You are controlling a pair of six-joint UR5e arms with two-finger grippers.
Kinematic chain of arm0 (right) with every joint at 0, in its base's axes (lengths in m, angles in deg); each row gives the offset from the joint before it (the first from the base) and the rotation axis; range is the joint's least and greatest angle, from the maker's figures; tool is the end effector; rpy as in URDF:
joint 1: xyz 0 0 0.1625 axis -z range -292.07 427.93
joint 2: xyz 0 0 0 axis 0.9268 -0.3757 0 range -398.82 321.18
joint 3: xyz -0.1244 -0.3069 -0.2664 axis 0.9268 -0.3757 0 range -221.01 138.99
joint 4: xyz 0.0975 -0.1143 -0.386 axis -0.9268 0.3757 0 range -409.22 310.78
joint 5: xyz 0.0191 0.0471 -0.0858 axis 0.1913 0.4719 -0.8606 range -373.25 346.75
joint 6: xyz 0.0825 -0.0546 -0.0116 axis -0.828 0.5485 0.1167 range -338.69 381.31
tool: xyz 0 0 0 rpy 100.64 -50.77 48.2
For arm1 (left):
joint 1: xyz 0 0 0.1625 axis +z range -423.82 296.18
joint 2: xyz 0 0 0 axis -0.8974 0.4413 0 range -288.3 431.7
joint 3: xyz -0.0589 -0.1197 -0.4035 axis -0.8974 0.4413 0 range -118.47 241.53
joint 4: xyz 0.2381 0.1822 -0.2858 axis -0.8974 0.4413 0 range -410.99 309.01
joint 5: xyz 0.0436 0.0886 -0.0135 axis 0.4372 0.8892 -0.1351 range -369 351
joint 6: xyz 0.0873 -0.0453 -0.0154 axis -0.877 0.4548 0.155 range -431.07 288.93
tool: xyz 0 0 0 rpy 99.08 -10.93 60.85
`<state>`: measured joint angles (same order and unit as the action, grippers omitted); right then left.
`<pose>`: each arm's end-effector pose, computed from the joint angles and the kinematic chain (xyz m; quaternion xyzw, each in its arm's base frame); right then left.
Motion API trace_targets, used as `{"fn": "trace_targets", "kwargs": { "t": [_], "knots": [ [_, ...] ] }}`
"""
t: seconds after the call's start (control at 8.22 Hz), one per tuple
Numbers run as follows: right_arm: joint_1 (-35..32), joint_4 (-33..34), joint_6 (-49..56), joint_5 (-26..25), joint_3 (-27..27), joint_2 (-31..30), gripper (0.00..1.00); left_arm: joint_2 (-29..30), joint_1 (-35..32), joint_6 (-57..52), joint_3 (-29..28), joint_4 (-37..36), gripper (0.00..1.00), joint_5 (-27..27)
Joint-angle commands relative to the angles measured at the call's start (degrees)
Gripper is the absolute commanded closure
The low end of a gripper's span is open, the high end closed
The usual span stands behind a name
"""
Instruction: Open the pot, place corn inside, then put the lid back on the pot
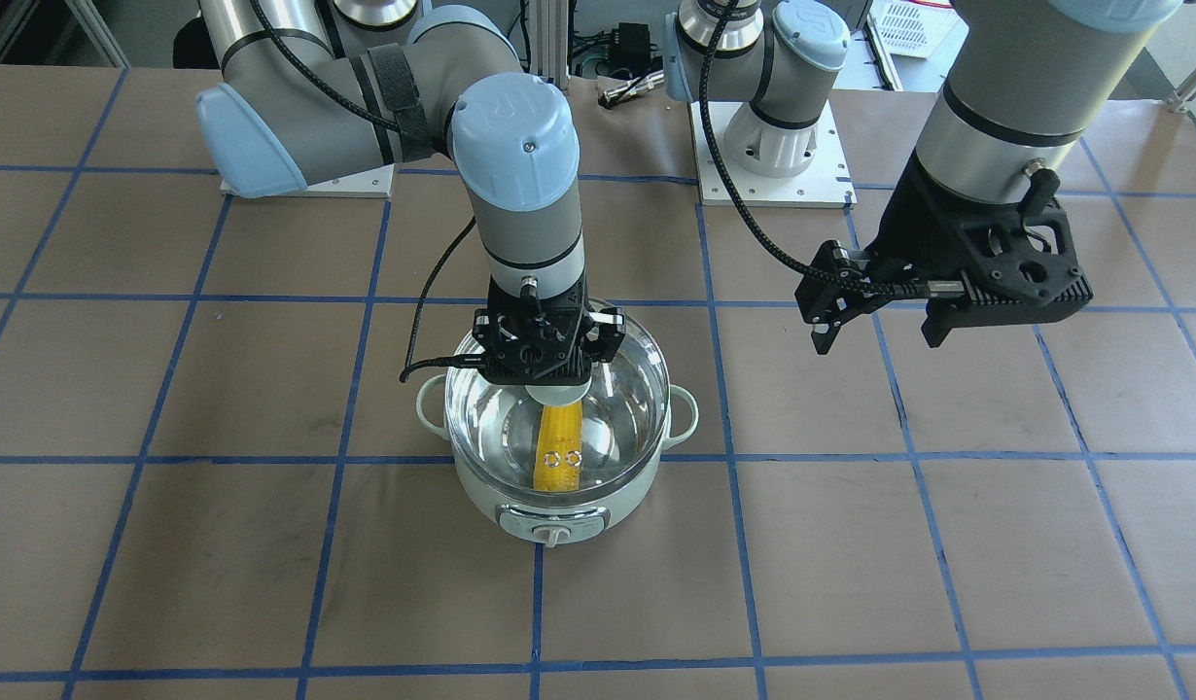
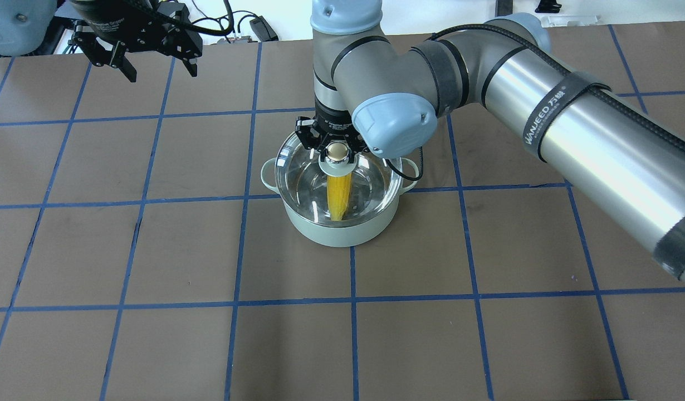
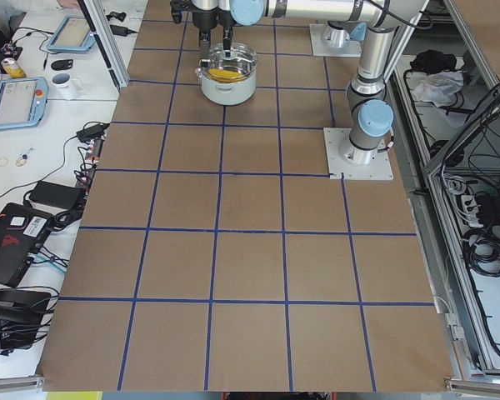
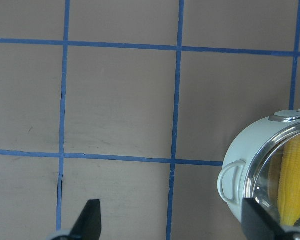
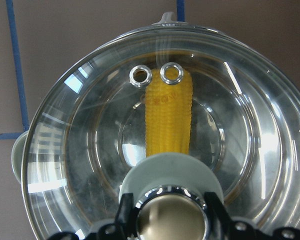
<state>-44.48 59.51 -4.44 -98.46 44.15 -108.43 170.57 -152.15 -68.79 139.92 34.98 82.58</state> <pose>0.3715 -0.5293 0.3622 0.0280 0.9984 -0.0083 0.0495 -0.1140 -0.5715 0.5140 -0.0352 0.9975 -0.0590 0.0135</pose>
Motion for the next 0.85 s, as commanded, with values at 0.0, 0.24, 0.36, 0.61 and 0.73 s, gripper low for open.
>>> {"fn": "trace_targets", "kwargs": {
  "t": [0.0, 0.24, 0.36, 0.61, 0.73],
  "knots": [
    [0.0, 0.3, 0.0, 0.1, 0.1, 0.0, 0.98, 0.2, 0.0, 0.0, 0.0, 0.0, 0.0, 0.0],
    [0.0, 1.0, 0.3, 0.1, 0.1, 0.1, 0.95, 0.2, 0.0, 0.0, 0.1, 0.0, 0.0, 0.0],
    [0.0, 1.0, 0.4, 0.0, 0.1, 0.2, 0.93, 0.3, 0.0, 0.0, 0.1, 0.0, 0.0, 0.0],
    [0.0, 1.0, 0.4, 0.0, 0.1, 0.3, 0.84, 0.3, 0.0, 0.0, 0.1, 0.0, 0.0, 0.0],
    [0.0, 1.0, 0.4, 0.0, 0.2, 0.3, 0.8, 0.3, 0.0, 0.0, 0.1, 0.0, 0.0, 0.0]
  ]
}}
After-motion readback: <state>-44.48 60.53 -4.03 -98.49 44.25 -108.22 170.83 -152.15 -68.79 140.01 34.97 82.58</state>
